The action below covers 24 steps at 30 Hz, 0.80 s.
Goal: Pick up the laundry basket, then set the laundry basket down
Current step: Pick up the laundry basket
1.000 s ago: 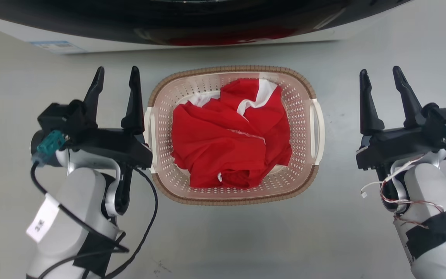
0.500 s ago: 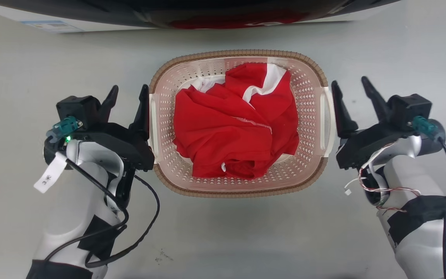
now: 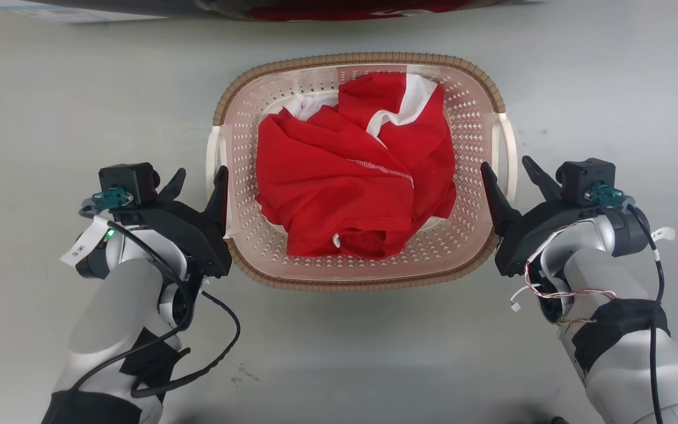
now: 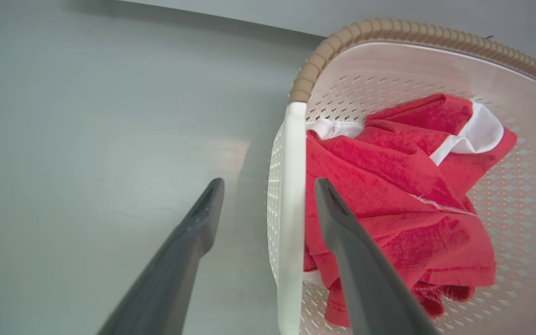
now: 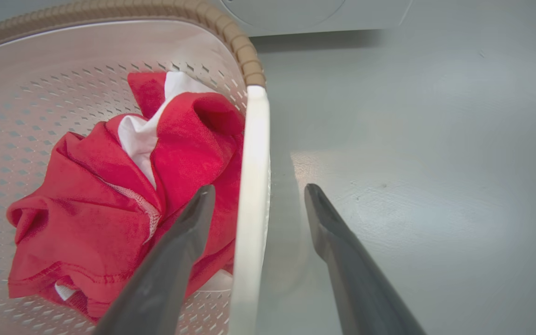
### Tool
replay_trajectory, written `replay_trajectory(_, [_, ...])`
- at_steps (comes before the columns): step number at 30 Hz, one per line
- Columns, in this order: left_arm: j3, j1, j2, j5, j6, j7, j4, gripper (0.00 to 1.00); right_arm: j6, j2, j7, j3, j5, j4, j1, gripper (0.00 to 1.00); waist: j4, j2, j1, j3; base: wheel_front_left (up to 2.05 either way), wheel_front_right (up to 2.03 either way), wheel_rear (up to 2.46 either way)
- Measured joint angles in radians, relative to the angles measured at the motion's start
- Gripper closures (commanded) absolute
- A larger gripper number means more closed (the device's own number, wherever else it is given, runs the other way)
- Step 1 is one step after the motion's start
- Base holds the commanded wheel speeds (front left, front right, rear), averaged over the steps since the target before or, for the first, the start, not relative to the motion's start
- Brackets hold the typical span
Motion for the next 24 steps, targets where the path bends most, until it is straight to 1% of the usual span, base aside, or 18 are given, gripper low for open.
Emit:
replay_trajectory(3, [-0.003, -0.007, -0.002, -0.005, -0.001, 0.008, 0.029, 0.00, 0.004, 0.006, 0.003, 0.005, 0.001, 0.026, -0.020, 0.00, -0.003, 0.0000, 0.0000, 0.015, 0.00, 0.00, 0.00])
replay_trajectory(5, [-0.009, -0.016, -0.003, -0.005, -0.010, 0.012, 0.049, 0.00, 0.005, 0.007, 0.009, 0.007, 0.001, 0.041, -0.033, 0.00, -0.004, 0.0000, 0.0000, 0.025, 0.00, 0.00, 0.00])
replay_trajectory(10, [-0.012, -0.066, -0.013, -0.005, -0.019, 0.017, 0.079, 0.00, 0.009, 0.008, 0.009, 0.009, 0.004, 0.070, -0.065, 0.00, -0.002, 0.0000, 0.0000, 0.049, 0.00, 0.00, 0.00])
replay_trajectory(11, [-0.012, -0.075, -0.013, -0.005, -0.023, 0.017, 0.085, 0.00, 0.013, 0.009, 0.009, 0.010, 0.005, 0.078, -0.075, 0.29, -0.001, -0.0001, 0.0000, 0.053, 0.00, 0.00, 0.00])
replay_trajectory(12, [-0.012, -0.084, -0.013, -0.005, -0.026, 0.017, 0.094, 0.01, 0.014, 0.010, 0.008, 0.012, 0.006, 0.082, -0.084, 1.00, 0.000, -0.0001, 0.0000, 0.057, 0.00, 0.00, 0.00])
replay_trajectory(13, [-0.012, -0.089, -0.013, -0.005, -0.026, 0.017, 0.102, 0.62, 0.014, 0.010, 0.008, 0.015, 0.006, 0.088, -0.090, 1.00, 0.001, -0.0001, 0.0000, 0.059, 0.00, 0.00, 0.00])
replay_trajectory(14, [-0.013, -0.092, -0.013, -0.005, -0.027, 0.017, 0.109, 1.00, 0.015, 0.011, 0.007, 0.016, 0.006, 0.093, -0.097, 1.00, 0.002, -0.0001, 0.0000, 0.061, 0.00, 0.00, 0.00])
replay_trajectory(17, [-0.021, -0.104, -0.027, -0.005, -0.039, 0.017, 0.126, 1.00, 0.021, 0.024, -0.001, 0.016, 0.011, 0.107, -0.105, 1.00, 0.003, -0.0002, 0.0000, 0.062, 0.00, 0.00, 0.00])
replay_trajectory(24, [-0.028, -0.122, -0.035, -0.006, -0.044, 0.016, 0.180, 1.00, 0.026, 0.031, -0.014, 0.017, 0.019, 0.160, -0.120, 1.00, 0.003, -0.0001, 0.0000, 0.046, 0.00, 0.00, 0.00])
